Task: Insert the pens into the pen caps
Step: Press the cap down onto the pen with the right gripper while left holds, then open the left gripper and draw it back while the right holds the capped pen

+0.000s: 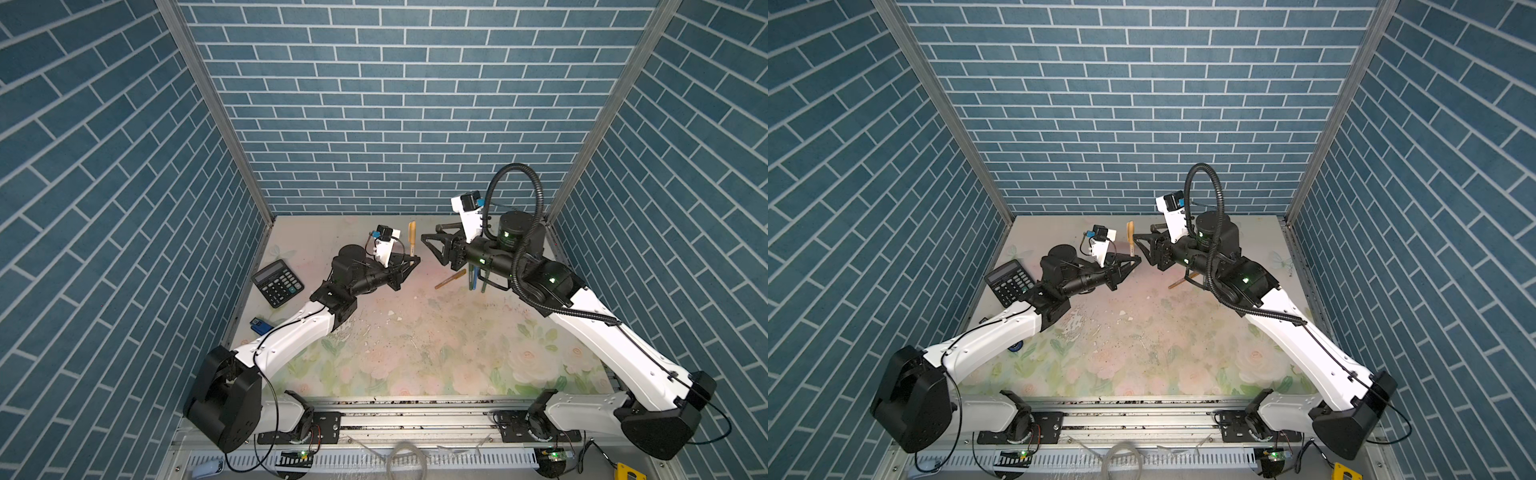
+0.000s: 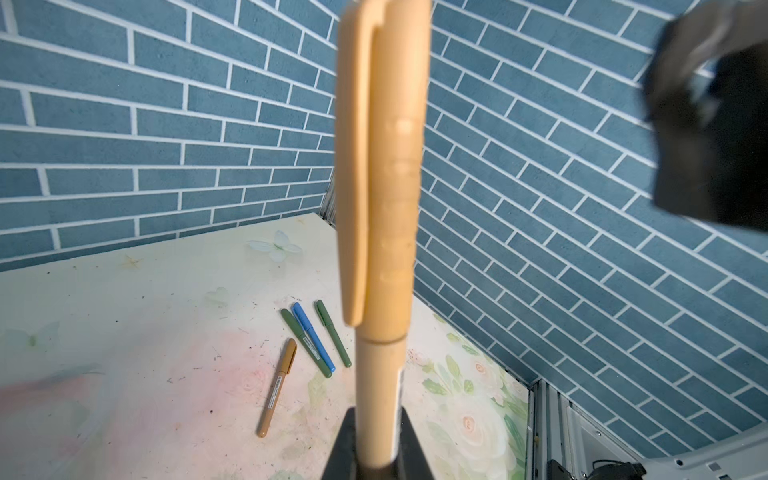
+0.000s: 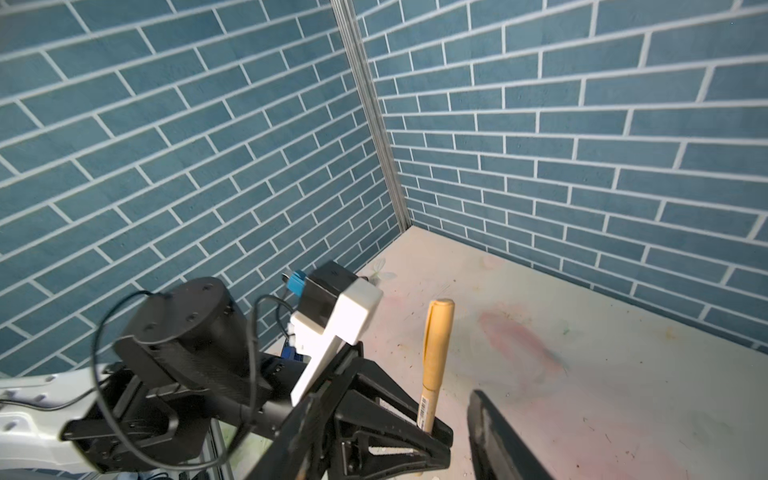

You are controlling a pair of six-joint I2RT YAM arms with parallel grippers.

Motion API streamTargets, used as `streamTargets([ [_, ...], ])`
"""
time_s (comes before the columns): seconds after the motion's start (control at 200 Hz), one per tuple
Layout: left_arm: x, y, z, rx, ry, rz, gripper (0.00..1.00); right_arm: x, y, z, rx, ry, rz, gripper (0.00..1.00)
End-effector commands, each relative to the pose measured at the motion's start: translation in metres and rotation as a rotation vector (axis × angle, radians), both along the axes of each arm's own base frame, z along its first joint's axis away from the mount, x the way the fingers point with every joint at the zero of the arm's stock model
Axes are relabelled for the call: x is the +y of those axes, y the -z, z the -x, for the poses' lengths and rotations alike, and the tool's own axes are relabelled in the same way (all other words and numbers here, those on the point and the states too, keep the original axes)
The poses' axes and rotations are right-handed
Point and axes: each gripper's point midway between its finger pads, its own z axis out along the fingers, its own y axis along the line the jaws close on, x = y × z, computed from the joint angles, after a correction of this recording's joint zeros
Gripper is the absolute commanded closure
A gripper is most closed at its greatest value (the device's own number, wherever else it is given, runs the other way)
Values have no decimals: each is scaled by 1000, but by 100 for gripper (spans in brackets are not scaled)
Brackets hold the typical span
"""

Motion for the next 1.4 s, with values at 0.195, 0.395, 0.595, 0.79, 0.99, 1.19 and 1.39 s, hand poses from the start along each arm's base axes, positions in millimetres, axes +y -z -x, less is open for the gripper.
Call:
streamTargets([
  [0.195,3,-27,11,-55,22,60,100,31,39,-14,111,-62,28,53],
  [0.395,4,-29,13,-64,22,64,100,45,43,-25,131,-72,-8,74],
  [0.595,3,-28,12,-56,18,68,99,49,40,-24,139,-87,-33,96],
  [0.79,8,-24,8,-33,-21,52,30,38,28,-33,91,-9,-39,97],
  [0.99,14,-34,12,-61,-42,44,0,21,-15,-58,44,104,-37,97],
  [1.19,39,-50,12,-123,-174,31,0,3,-11,-86,89,199,-33,97],
  [1.39,101,-46,-10,-134,-550,7,0,-11,78,-115,326,266,37,97],
])
